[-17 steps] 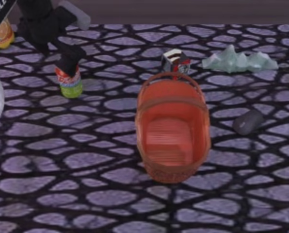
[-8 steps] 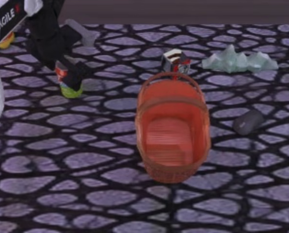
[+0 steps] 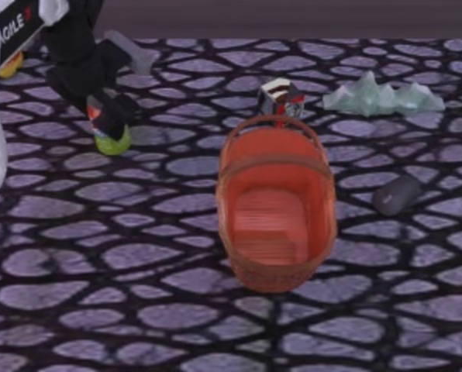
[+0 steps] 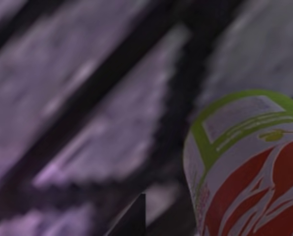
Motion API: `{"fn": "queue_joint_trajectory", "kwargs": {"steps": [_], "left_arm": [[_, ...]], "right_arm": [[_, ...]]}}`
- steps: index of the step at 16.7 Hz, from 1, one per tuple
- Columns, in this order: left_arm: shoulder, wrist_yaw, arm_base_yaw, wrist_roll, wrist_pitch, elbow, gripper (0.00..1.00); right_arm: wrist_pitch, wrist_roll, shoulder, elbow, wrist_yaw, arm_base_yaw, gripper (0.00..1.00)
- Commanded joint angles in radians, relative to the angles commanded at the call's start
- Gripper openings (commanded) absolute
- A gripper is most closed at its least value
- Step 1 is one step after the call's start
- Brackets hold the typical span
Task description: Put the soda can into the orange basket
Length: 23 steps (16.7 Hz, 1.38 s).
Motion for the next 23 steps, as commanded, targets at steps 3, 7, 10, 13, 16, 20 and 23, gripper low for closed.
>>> {"fn": "queue_joint_trajectory", "kwargs": {"steps": [3,7,10,13,16,20,23], "left_arm": [[0.0,0.0,0.0,0.0,0.0,0.0,0.32],[0.0,0.0,0.0,0.0,0.0,0.0,0.02],[0.0,0.0,0.0,0.0,0.0,0.0,0.0],[0.0,0.0,0.0,0.0,0.0,0.0,0.0],[0.0,0.0,0.004,0.002,0.0,0.0,0.0],[-0.005,0.031,-0.001,-0.018,0.042,-0.038,0.0],[-0.022,0.107,-0.008,-0.067,0.147,-0.129,0.0]], "right_arm": [[0.0,0.0,0.0,0.0,0.0,0.0,1.0],[0.0,0.0,0.0,0.0,0.0,0.0,1.0],[0.0,0.0,0.0,0.0,0.0,0.0,1.0],[0.0,0.0,0.0,0.0,0.0,0.0,1.0],[0.0,0.0,0.0,0.0,0.0,0.0,1.0],[0.0,0.0,0.0,0.0,0.0,0.0,1.0],[0.0,0.0,0.0,0.0,0.0,0.0,1.0]]}}
